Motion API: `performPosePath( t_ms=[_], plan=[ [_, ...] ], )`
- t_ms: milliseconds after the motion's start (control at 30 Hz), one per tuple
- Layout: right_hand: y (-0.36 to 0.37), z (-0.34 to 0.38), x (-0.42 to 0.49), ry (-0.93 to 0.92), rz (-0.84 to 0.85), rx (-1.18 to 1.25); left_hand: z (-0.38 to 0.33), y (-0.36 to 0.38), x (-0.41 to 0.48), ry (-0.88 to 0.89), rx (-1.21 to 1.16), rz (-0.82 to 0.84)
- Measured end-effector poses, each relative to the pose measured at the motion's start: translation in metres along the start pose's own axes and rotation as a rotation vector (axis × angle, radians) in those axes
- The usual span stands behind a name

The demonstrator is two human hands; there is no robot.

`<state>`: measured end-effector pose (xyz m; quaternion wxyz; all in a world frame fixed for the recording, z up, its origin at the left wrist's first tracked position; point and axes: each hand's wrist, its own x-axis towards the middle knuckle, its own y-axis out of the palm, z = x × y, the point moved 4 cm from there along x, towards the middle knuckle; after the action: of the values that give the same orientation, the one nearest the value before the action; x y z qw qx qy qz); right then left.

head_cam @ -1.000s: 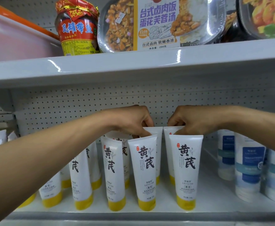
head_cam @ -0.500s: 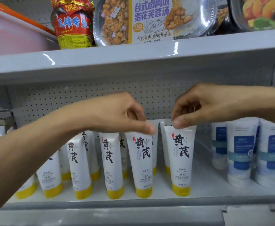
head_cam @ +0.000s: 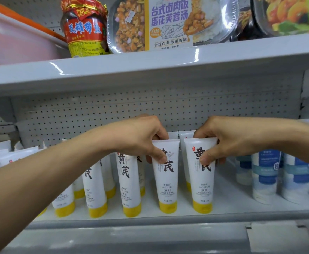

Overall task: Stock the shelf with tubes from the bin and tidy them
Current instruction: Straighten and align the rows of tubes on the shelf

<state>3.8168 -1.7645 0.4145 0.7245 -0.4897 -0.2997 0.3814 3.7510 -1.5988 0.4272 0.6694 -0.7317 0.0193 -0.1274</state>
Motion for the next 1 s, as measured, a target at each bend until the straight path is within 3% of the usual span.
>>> performPosePath(
  t_ms=[267, 733, 933, 1000],
  plan=[
    [0.000, -0.002, 0.001, 0.002, -0.007, 0.005, -0.001, 0.003, 0.002, 0.022, -0.110, 0.015],
    [-0.005, -0.001, 0.001, 0.001, -0.006, -0.109, -0.003, 0.001, -0.001, -0.033, -0.090, 0.026],
    [-0.033, 0.013, -0.005, -0.102, -0.247, -0.177, 0.021, -0.039, -0.027, -0.112, -0.233, -0.250],
    [-0.037, 0.020, -0.001, -0.150, -0.297, -0.182, 0.039, -0.043, -0.035, -0.157, -0.230, -0.259]
  ],
)
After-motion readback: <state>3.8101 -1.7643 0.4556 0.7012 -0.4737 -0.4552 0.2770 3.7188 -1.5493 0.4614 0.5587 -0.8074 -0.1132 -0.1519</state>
